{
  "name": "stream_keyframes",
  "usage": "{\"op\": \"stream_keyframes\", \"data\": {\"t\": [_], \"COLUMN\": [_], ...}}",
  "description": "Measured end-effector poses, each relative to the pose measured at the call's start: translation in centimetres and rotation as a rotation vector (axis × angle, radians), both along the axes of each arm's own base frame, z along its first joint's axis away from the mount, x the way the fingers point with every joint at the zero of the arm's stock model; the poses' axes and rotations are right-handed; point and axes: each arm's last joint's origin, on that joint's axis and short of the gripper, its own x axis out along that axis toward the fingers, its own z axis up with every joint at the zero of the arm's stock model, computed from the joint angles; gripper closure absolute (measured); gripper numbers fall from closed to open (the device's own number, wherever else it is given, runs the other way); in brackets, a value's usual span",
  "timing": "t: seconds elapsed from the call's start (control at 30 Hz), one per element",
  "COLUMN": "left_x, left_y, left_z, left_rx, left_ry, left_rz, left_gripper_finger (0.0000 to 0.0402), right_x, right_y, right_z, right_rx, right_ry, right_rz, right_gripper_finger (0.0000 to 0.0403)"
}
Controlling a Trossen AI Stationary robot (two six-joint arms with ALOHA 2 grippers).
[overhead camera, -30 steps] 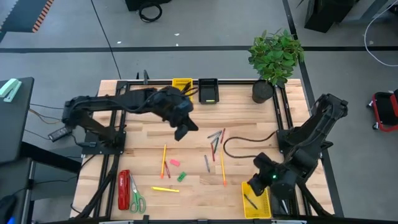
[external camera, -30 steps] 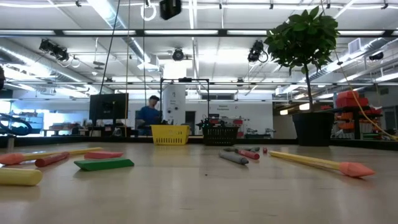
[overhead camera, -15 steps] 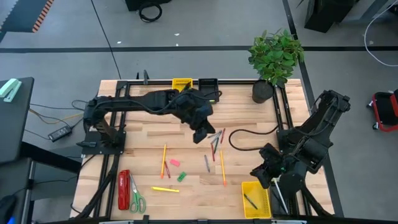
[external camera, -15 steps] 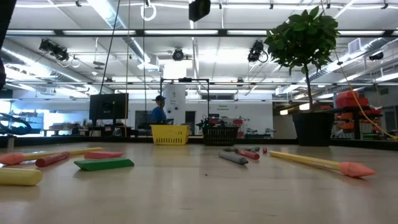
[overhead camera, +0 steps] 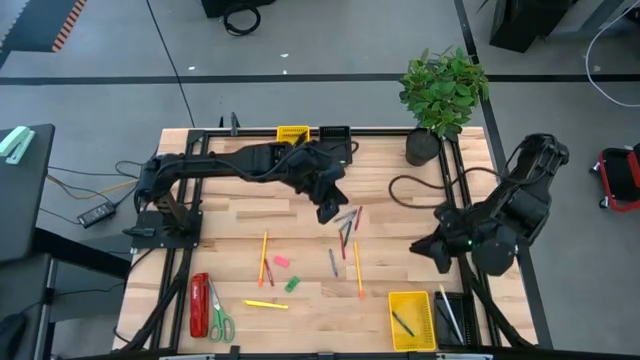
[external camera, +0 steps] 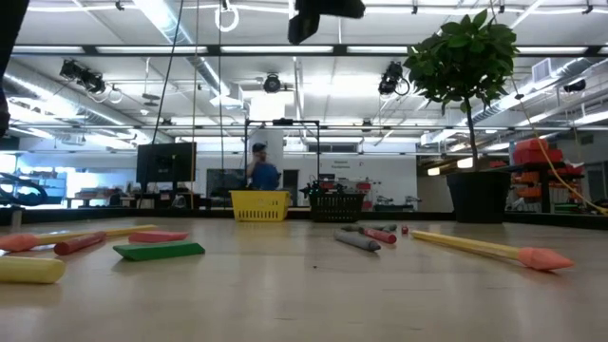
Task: Sort crayons/erasers/pens/pencils in bins
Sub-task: Put the top left gray crayon into the bottom yellow bin
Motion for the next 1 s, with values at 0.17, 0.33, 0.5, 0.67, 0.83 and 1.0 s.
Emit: {"op": "stream_keyframes", "data": {"t": [0.17, 0.33, 0.5, 0.67, 0.83, 1.0], "left_x": [0.2, 0.9, 1.8, 3.2, 4.5, 5.2], "left_y": [1.4, 2.3, 2.7, 2.5, 2.6, 3.0], "left_z": [-0.5, -1.3, -3.5, -7.0, -10.7, -12.8], "left_rx": [-0.014, -0.027, -0.043, -0.004, 0.016, 0.019], "left_ry": [0.006, 0.008, 0.092, 0.198, 0.299, 0.346], "left_rz": [0.004, -0.041, -0.040, -0.067, -0.075, -0.074], "left_gripper_finger": [0.0357, 0.0357, 0.0354, 0.0345, 0.0338, 0.0331], "right_x": [0.2, 0.9, 1.5, 1.7, 2.0, 2.0], "right_y": [-1.1, -2.2, -3.3, -4.3, -4.9, -4.8], "right_z": [-0.1, -0.2, -0.1, 0.2, 0.2, 0.2], "right_rx": [-0.048, -0.093, -0.106, -0.090, -0.068, -0.070], "right_ry": [0.017, 0.034, 0.033, 0.024, 0.021, 0.024], "right_rz": [-0.049, -0.090, -0.139, -0.191, -0.233, -0.225], "right_gripper_finger": [0.0311, 0.0311, 0.0311, 0.0311, 0.0311, 0.0311]}}
